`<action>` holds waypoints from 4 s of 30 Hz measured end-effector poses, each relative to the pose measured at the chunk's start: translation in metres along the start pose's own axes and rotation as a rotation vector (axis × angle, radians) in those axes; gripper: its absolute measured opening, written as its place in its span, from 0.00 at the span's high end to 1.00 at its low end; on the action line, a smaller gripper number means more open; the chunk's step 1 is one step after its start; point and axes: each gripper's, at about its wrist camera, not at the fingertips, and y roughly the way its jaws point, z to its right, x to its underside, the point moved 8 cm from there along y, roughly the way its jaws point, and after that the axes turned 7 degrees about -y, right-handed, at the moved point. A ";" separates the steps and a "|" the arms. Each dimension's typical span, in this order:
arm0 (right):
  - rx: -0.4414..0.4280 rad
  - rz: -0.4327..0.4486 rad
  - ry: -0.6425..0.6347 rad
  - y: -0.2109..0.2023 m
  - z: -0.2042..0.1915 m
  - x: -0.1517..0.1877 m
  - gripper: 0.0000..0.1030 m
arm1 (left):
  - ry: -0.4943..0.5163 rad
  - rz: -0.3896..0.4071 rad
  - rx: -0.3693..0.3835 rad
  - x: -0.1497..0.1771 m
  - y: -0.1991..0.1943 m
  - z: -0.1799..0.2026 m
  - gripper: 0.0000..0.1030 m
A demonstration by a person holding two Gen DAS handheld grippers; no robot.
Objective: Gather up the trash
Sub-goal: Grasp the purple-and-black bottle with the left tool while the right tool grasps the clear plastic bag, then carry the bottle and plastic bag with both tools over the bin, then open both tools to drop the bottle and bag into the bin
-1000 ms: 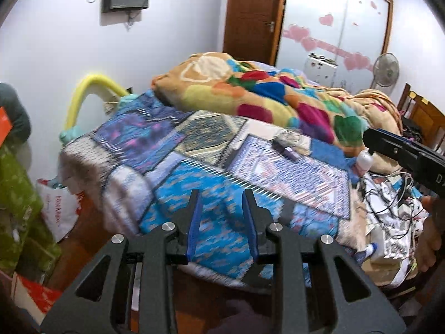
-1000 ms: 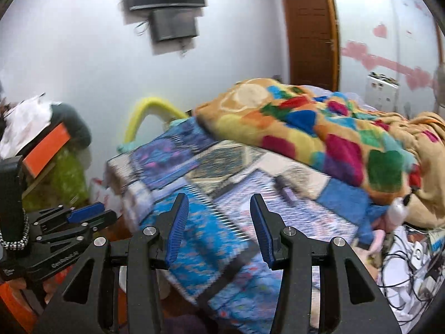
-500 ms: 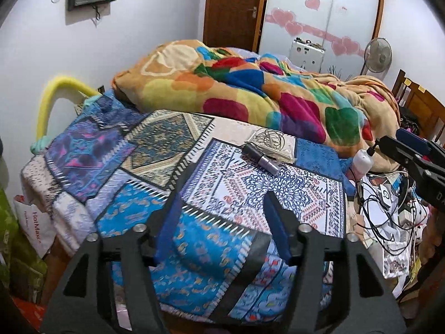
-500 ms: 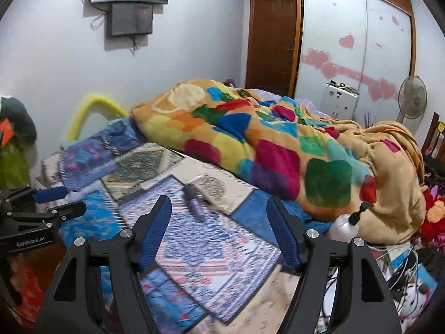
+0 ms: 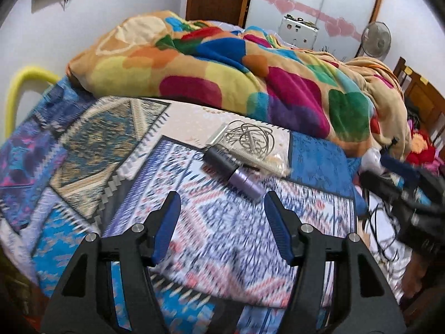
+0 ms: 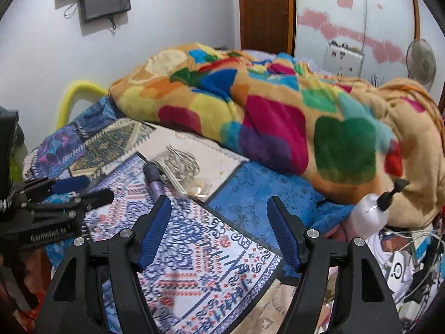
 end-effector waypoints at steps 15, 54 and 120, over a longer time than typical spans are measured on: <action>-0.128 -0.149 0.110 0.094 0.004 0.007 0.36 | -0.031 0.011 -0.073 -0.025 0.076 0.000 0.40; -0.132 -0.094 0.007 0.004 -0.044 0.012 0.89 | 0.055 0.026 -0.016 0.036 -0.045 -0.016 0.74; -0.504 -0.462 -0.454 0.021 -0.500 0.128 0.89 | -0.523 -0.132 -0.257 0.281 -0.174 -0.410 0.75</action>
